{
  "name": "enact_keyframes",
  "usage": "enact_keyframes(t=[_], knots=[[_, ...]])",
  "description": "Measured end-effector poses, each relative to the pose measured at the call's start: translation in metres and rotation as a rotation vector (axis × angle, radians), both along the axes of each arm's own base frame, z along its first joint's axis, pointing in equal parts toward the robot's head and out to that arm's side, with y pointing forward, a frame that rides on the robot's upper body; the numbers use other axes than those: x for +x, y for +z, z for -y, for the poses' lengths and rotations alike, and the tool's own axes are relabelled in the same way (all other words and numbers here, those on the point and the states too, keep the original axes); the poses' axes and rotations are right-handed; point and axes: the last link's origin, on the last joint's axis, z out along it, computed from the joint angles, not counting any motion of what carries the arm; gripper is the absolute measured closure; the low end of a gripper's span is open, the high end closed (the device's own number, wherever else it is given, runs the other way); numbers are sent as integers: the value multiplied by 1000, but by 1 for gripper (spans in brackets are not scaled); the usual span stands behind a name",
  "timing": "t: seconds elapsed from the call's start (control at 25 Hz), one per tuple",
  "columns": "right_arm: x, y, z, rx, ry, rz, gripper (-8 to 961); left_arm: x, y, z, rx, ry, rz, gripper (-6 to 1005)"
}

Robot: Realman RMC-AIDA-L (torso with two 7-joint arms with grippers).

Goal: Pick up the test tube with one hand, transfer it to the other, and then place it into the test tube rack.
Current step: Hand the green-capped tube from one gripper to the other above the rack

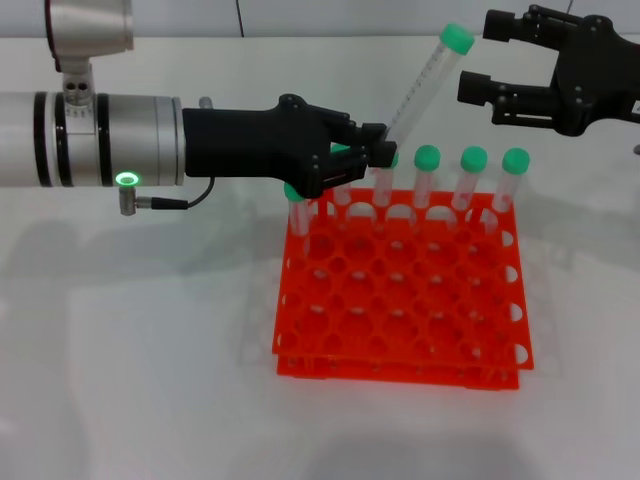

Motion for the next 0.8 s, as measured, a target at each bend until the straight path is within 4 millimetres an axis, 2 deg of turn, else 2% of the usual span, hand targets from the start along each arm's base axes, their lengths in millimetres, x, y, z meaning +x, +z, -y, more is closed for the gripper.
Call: enact_keyframes(t=[0.48, 0.8], knots=[[-1, -5, -3, -16, -6, -9, 142, -3, -3, 1, -7, 16, -2, 818], [-8, -11, -4, -36, 12, -22, 142, -2, -3, 1, -7, 13, -2, 818]])
